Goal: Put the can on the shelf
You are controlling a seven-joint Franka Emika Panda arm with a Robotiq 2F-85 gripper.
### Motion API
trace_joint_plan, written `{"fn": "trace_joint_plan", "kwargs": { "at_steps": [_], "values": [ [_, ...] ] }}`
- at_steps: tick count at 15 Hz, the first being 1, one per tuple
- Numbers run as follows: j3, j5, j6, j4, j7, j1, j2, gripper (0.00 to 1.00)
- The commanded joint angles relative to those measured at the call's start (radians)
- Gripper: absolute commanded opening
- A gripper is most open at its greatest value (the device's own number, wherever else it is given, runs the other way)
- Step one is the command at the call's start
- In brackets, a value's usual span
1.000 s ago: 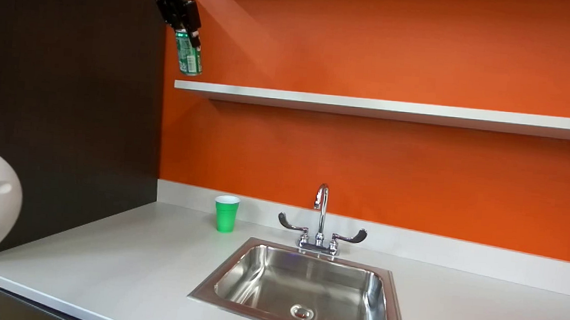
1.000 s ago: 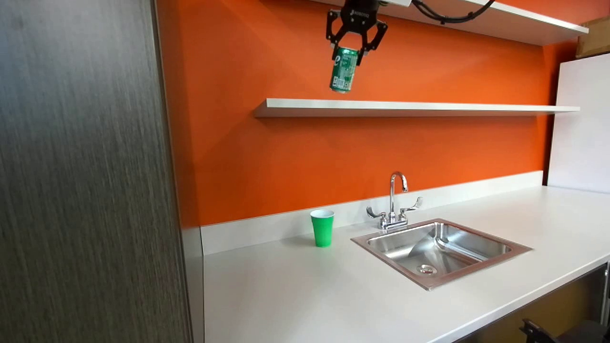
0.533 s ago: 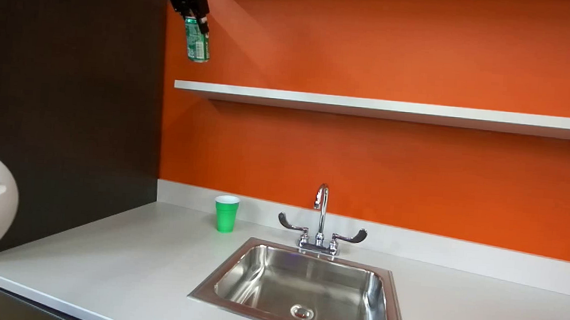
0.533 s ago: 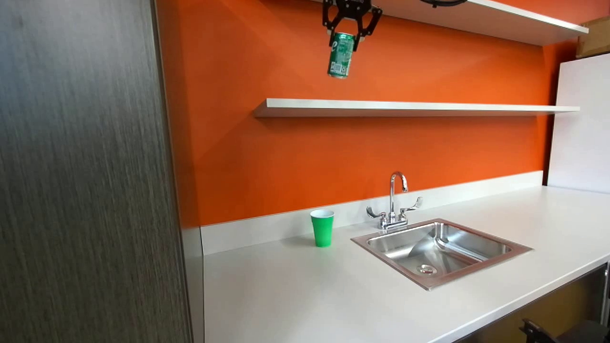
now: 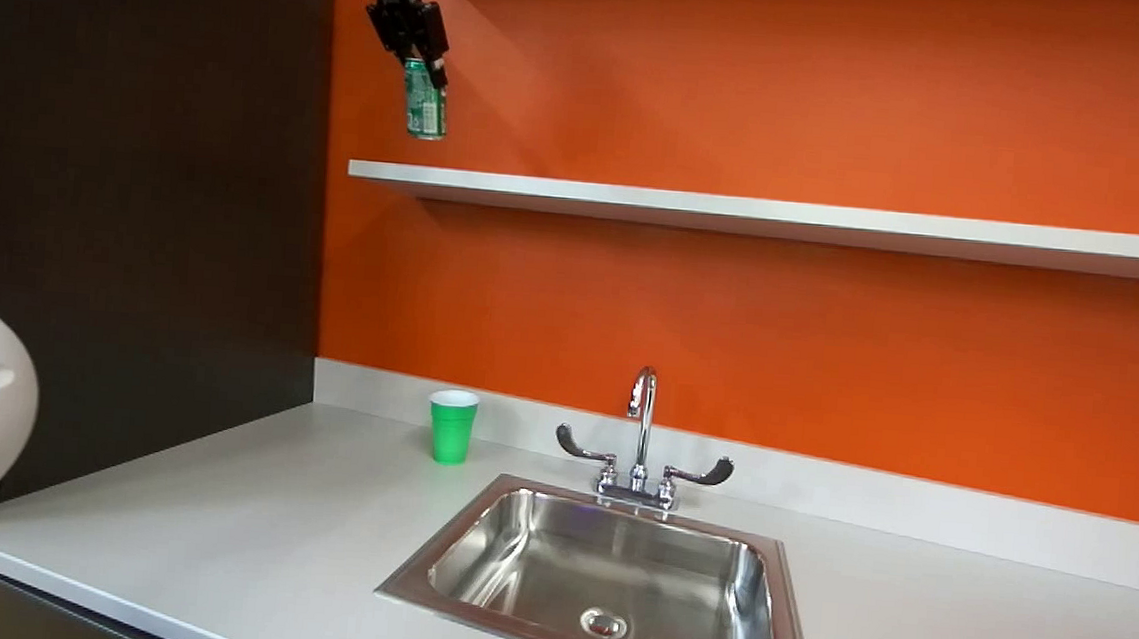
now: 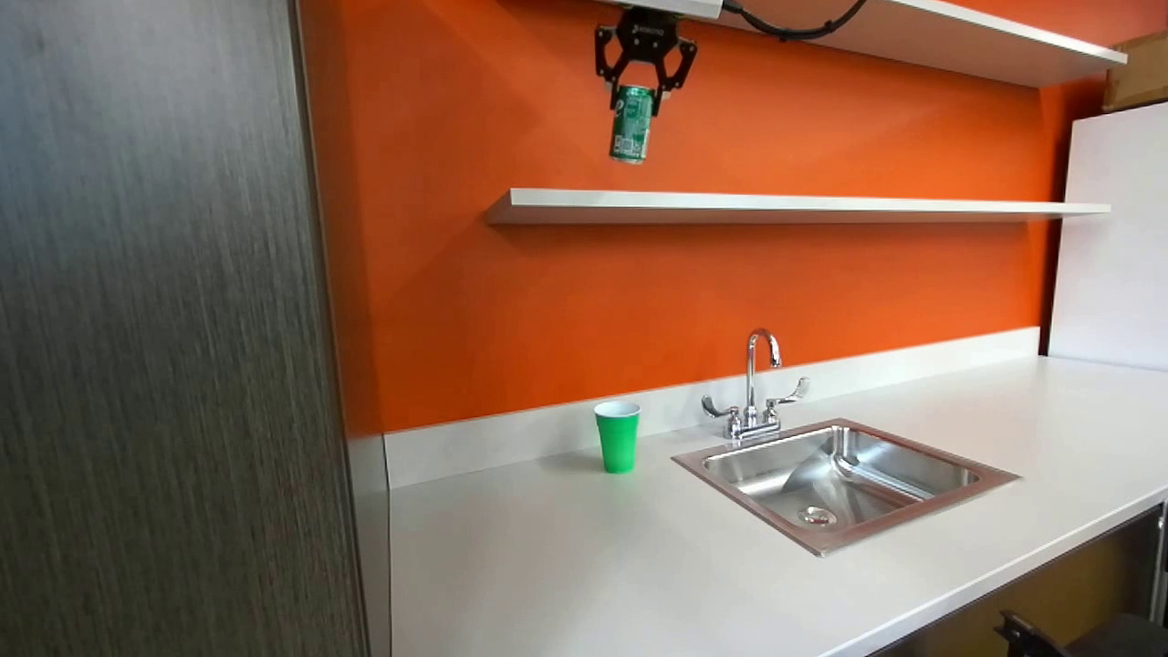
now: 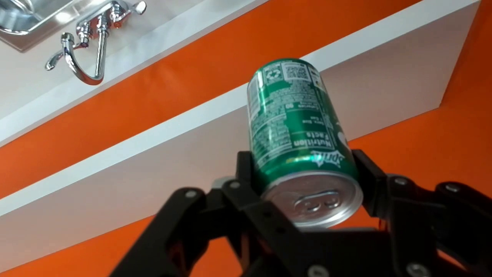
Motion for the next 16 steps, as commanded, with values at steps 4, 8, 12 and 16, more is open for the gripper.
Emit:
{"fn": "trace_joint_plan", "kwargs": {
  "at_steps": [4, 8, 12, 16],
  "values": [
    [-0.019, -0.091, -0.065, 0.204, 0.055, 0.049, 0.173, 0.39],
    [-0.048, -0.115, -0.097, 0.293, 0.046, 0.091, 0.249, 0.39],
    [-0.086, -0.129, -0.126, 0.379, 0.02, 0.129, 0.315, 0.39],
    [-0.09, -0.144, -0.154, 0.444, 0.018, 0.131, 0.367, 0.39]
  ]
}}
